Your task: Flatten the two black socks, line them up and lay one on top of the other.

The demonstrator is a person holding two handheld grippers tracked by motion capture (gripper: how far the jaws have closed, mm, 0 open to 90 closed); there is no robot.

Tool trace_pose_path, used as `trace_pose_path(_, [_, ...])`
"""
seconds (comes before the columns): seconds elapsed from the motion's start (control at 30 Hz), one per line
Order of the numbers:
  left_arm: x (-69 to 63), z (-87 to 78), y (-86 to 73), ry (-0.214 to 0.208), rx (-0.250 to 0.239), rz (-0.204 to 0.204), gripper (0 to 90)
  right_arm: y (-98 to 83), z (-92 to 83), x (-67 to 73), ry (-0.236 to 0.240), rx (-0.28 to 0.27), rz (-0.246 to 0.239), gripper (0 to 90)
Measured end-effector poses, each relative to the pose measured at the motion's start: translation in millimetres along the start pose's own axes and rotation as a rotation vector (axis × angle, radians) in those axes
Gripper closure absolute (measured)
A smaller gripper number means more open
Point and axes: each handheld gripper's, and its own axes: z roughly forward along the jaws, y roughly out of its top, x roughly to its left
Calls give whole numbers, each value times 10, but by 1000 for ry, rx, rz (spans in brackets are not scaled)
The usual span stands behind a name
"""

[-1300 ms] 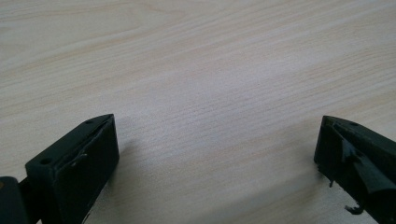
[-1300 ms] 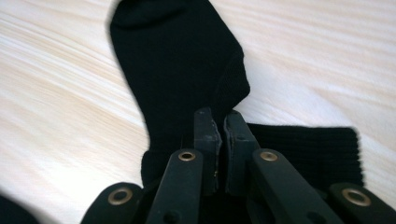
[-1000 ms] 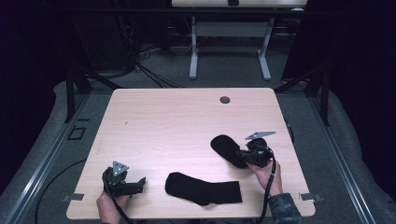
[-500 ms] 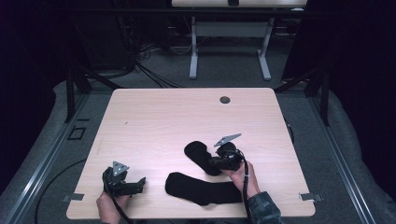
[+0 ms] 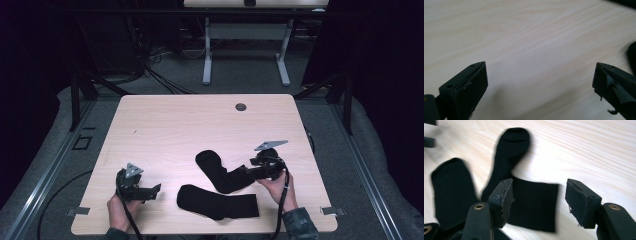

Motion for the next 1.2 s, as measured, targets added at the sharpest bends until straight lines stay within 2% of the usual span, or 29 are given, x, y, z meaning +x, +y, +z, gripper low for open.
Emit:
trace_pose_path(0.13, [-95, 96, 385, -57, 3, 64, 21, -84, -34, -146, -59, 11, 36, 400])
trace_pose_path(0.23, [-187, 240, 665, -110, 19, 94, 49, -137, 29, -170, -80, 43, 42, 425])
trace_pose_path(0.3, [-211, 282, 723, -119, 21, 102, 73, -161, 86, -174, -88, 62, 42, 433])
trace_pose_path(0.33, [-285, 403, 884, -146, 41, 123, 90, -174, 122, -171, -94, 62, 47, 439])
trace_pose_path(0.37, [-314, 451, 927, -148, 41, 123, 104, -178, 143, -171, -91, 73, 46, 445])
trace_pose_path(0.5, [-450, 697, 1132, -169, 102, 152, 159, -183, 213, -170, -103, 91, 43, 469])
trace_pose_path(0.57, [-493, 803, 1206, -189, 119, 145, 178, -179, 243, -173, -103, 102, 42, 483])
trace_pose_path(0.7, [-599, 975, 1313, -203, 154, 168, 245, -176, 305, -164, -110, 121, 40, 513])
trace_pose_path(0.77, [-669, 1061, 1354, -185, 175, 202, 290, -177, 333, -162, -118, 138, 35, 538])
trace_pose_path(0.97, [-800, 1216, 1353, -187, 233, 252, 453, -196, 384, -161, -105, 141, 44, 631])
trace_pose_path(1.03, [-818, 1246, 1342, -196, 243, 258, 530, -196, 385, -161, -100, 144, 43, 678])
trace_pose_path(1.1, [-832, 1250, 1331, -208, 234, 265, 579, -199, 387, -165, -89, 145, 43, 727])
trace_pose_path(1.2, [-852, 1240, 1316, -216, 225, 270, 699, -208, 394, -160, -66, 136, 51, 797])
